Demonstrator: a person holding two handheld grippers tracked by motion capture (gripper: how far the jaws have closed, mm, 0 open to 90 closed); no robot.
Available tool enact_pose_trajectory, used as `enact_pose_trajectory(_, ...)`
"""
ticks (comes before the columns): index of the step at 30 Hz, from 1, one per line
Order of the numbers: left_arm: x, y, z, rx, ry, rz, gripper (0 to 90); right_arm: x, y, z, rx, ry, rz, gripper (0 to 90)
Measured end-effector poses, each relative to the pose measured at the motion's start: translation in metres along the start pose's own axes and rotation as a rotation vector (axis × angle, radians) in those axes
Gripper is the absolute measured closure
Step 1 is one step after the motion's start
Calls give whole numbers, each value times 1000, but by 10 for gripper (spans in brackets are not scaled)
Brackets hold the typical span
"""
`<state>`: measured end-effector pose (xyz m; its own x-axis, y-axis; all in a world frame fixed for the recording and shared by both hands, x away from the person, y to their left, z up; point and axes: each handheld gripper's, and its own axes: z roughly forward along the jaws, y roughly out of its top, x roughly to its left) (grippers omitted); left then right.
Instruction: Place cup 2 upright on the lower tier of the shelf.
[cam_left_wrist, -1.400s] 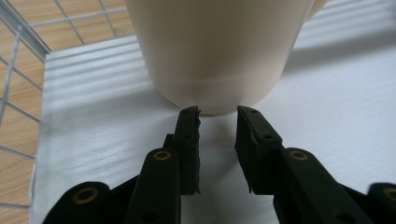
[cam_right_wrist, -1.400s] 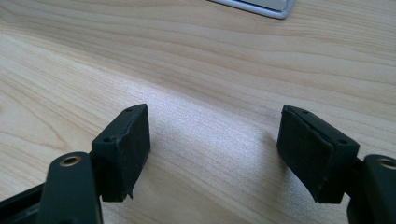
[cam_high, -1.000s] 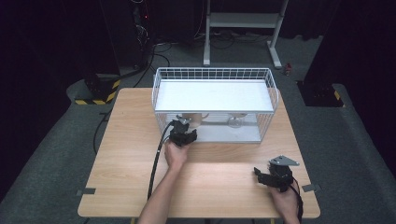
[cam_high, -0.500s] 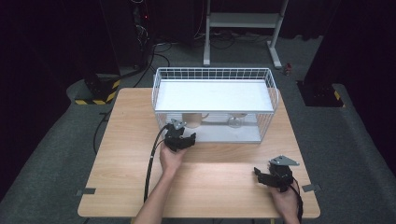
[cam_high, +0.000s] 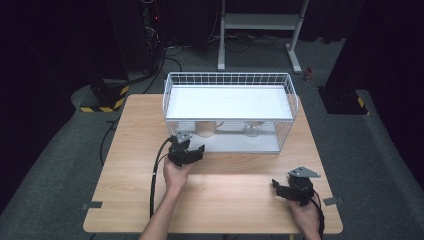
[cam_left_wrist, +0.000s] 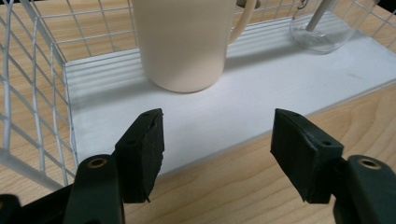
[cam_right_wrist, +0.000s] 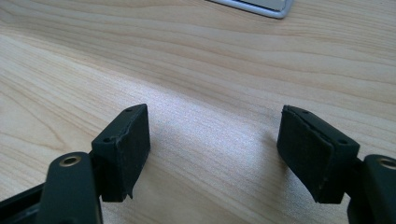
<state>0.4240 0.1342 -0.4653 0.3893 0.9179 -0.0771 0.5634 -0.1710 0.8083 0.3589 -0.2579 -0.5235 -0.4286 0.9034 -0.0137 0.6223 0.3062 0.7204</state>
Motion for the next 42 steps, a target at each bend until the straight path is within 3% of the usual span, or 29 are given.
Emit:
enact_pose_trajectory(7, 0, -6, -13, -12, -25, -1, 322, 0, 0, 0, 0, 0, -1, 253)
enact_pose_trajectory(15, 3, -10, -24, -31, -7, -17, 228, 0, 0, 0, -1, 0, -4, 253)
enact_pose_trajectory(28, 10, -15, -40, -40, -22, -29, 212, 0, 0, 0, 1, 0, 0, 253)
enact_pose_trajectory(42, 19, -27, -56, -39, -52, -69, 167, 0, 0, 0, 0, 0, 0, 252)
